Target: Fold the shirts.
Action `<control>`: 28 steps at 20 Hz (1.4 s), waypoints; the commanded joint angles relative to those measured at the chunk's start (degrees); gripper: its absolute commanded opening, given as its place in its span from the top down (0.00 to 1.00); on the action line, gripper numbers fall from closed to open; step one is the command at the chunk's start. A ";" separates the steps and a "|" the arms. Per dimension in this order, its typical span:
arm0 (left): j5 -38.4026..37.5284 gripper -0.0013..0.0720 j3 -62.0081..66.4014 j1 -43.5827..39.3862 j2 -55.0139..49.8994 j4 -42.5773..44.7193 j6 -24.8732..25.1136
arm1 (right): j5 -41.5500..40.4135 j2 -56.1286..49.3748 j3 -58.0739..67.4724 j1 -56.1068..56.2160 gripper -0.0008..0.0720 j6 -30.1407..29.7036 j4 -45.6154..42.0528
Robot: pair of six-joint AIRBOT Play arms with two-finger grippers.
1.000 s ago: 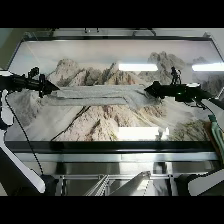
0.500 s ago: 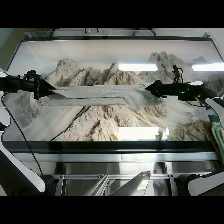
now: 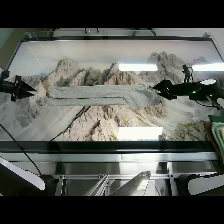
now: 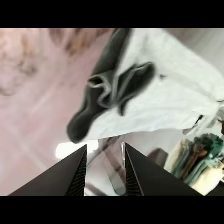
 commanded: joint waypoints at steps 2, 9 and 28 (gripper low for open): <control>3.85 0.64 0.02 -4.02 6.10 -10.25 7.58 | -3.52 -1.86 0.04 1.64 0.04 4.07 -4.09; 13.73 0.98 -3.23 -24.87 6.08 -6.86 11.28 | -5.07 -5.25 0.39 5.84 0.46 8.35 -4.07; 16.70 0.98 -2.16 -50.62 -3.37 7.50 8.74 | 5.40 17.14 0.39 3.04 0.97 8.76 -3.78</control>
